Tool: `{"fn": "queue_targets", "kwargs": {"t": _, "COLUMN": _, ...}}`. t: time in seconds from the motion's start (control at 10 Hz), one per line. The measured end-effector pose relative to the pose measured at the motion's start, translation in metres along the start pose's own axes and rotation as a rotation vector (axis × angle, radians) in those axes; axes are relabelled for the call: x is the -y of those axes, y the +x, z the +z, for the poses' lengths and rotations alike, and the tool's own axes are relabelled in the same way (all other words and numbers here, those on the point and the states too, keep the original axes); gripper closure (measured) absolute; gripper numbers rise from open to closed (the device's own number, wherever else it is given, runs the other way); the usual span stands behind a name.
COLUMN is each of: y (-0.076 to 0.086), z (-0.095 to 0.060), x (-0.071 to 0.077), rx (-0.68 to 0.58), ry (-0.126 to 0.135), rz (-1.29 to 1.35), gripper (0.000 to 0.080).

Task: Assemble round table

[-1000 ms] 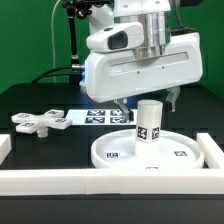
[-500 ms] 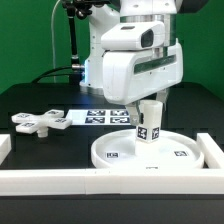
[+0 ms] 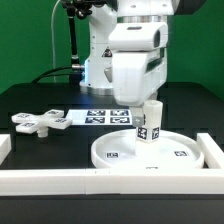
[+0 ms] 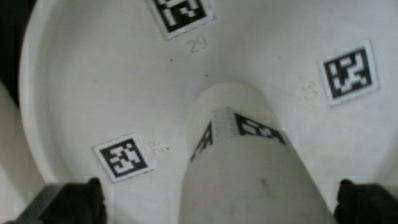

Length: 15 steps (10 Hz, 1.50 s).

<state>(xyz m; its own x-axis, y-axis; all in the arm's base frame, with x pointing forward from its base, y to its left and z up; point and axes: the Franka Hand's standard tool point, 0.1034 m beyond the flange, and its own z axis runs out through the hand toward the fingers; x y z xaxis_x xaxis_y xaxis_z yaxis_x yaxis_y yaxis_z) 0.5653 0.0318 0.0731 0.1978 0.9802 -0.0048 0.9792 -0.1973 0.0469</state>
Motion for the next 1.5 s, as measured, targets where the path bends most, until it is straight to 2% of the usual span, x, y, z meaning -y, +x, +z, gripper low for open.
{"fn": "queue_targets", "kwargs": {"t": 0.4, "y": 0.012, "z": 0.0, "x": 0.003, "rx": 0.063, "ry": -0.015, "rz": -0.328, "gripper": 0.015}}
{"fn": "queue_targets", "kwargs": {"t": 0.7, "y": 0.015, "z": 0.0, "x": 0.003, "rx": 0.075, "ry": -0.016, "rz": -0.421, "gripper": 0.015}}
{"fn": "queue_targets", "kwargs": {"t": 0.9, "y": 0.013, "z": 0.0, "x": 0.004, "rx": 0.076, "ry": -0.014, "rz": -0.415, "gripper": 0.0391}}
{"fn": "queue_targets", "kwargs": {"t": 1.4, "y": 0.013, "z": 0.0, "x": 0.004, "rx": 0.074, "ry": -0.013, "rz": -0.363, "gripper": 0.039}}
{"fn": "queue_targets", "kwargs": {"t": 1.5, "y": 0.013, "z": 0.001, "x": 0.006, "rx": 0.078, "ry": -0.005, "rz": -0.212, "gripper": 0.039}}
